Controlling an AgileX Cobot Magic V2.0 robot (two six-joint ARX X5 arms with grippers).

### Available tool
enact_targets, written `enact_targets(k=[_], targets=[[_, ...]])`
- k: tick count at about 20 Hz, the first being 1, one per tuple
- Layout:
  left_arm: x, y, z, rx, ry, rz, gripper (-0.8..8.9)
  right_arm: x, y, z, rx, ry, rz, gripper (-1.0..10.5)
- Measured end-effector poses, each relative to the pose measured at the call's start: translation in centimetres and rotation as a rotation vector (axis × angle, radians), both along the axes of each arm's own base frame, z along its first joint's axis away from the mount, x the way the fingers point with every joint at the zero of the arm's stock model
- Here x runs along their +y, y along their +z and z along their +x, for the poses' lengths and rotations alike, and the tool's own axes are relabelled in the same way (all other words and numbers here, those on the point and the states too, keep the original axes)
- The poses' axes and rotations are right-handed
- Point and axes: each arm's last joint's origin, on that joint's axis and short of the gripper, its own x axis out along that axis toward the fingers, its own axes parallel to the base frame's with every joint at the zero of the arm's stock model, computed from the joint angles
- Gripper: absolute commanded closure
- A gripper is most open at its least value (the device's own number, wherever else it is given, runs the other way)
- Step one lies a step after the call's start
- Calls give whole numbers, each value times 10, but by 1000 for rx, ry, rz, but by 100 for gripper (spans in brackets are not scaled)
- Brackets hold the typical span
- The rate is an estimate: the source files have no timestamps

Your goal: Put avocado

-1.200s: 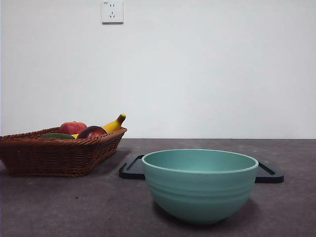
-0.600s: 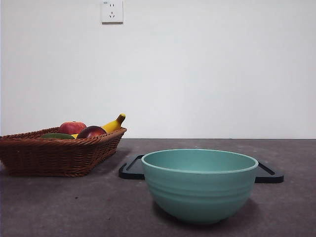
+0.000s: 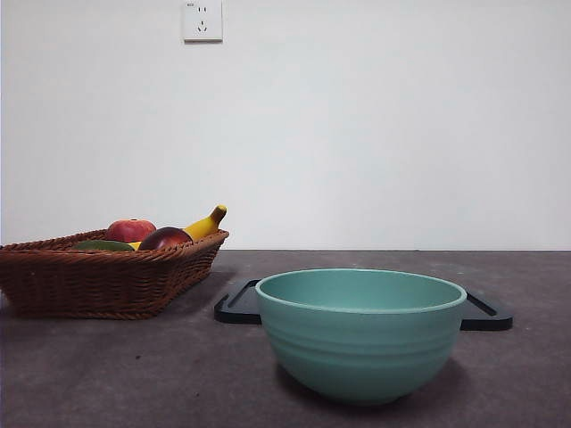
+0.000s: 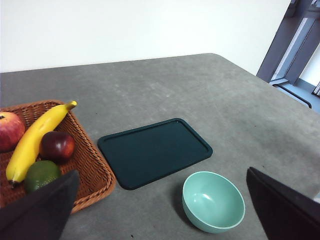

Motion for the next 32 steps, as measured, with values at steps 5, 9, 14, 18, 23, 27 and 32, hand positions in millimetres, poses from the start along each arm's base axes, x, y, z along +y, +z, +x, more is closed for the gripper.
enact_targets(k=[5, 9, 14, 18, 23, 27, 32], targets=[[-1, -3, 7, 75, 8, -16, 221, 0, 0, 0, 0, 0, 0, 455], [-6, -15, 38, 288, 14, 11, 221, 0, 0, 0, 0, 0, 0, 455], [-12, -27, 74, 438, 18, 35, 225, 0, 0, 0, 0, 0, 0, 455], [-17, -36, 102, 539, 20, 52, 230, 0, 0, 0, 0, 0, 0, 455], [-23, -41, 142, 659, 45, 83, 277, 0, 0, 0, 0, 0, 0, 455], [-28, -30, 177, 705, 82, 117, 287, 0, 0, 0, 0, 0, 0, 455], [-31, -34, 223, 803, 204, 248, 287, 0, 0, 0, 0, 0, 0, 455]])
